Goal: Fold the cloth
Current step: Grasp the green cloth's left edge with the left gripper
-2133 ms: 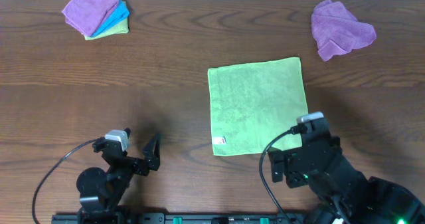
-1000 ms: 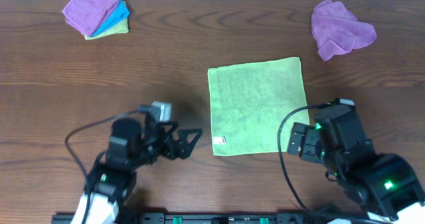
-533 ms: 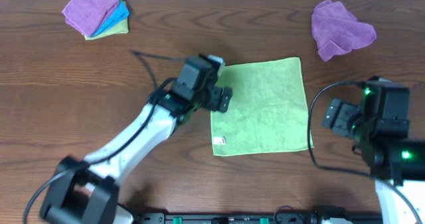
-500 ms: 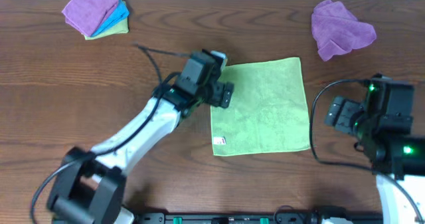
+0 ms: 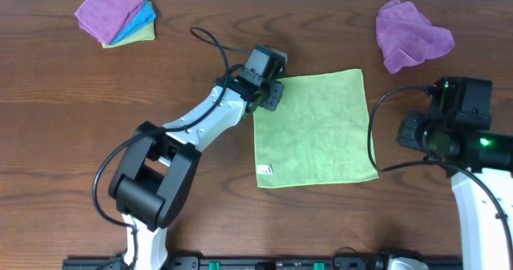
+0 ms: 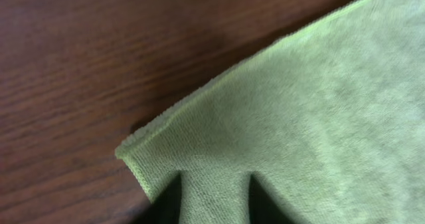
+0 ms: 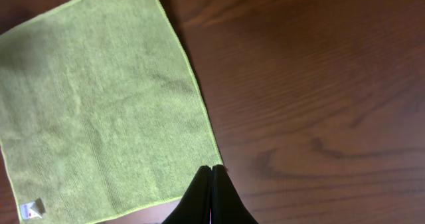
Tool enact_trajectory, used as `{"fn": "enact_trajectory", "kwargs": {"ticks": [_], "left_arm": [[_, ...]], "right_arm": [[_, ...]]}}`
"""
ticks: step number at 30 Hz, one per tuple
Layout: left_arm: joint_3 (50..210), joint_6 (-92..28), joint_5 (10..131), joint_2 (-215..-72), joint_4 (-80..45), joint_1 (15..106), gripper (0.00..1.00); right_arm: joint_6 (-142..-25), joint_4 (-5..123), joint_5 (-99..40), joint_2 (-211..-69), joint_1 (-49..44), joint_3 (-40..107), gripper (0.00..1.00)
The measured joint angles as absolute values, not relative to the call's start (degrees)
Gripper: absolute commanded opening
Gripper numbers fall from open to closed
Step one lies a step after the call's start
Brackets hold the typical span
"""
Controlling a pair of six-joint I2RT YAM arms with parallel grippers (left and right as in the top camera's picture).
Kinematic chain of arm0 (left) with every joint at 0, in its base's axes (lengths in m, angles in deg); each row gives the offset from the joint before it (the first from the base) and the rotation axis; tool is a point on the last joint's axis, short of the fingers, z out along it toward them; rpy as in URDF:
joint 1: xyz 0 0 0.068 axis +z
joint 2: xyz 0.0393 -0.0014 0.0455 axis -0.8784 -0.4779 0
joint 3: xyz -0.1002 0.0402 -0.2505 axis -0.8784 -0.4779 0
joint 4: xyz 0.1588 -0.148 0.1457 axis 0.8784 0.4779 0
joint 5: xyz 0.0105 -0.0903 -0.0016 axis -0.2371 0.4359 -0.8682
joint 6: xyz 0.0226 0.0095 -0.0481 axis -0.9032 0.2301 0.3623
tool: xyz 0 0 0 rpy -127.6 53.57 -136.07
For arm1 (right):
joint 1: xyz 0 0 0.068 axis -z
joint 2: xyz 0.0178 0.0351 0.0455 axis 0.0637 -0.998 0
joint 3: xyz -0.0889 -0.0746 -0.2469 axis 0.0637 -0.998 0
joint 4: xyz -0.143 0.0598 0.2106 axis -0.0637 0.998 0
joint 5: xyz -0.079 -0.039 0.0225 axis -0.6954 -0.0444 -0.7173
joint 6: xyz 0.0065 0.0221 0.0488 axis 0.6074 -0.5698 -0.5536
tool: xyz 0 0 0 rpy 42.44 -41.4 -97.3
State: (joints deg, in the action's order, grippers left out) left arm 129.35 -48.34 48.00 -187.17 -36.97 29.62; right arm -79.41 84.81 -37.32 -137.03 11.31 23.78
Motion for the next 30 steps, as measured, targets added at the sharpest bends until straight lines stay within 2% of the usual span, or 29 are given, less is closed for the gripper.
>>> {"fn": "enact_trajectory", "kwargs": {"ticks": [30], "left_arm": [[129.7,-48.7,43.7,-194.9,-45.8,29.6,0.06]], "right_arm": [[-77.7,85.5,-33.3,-137.0,11.3,23.8,0.01]]}}
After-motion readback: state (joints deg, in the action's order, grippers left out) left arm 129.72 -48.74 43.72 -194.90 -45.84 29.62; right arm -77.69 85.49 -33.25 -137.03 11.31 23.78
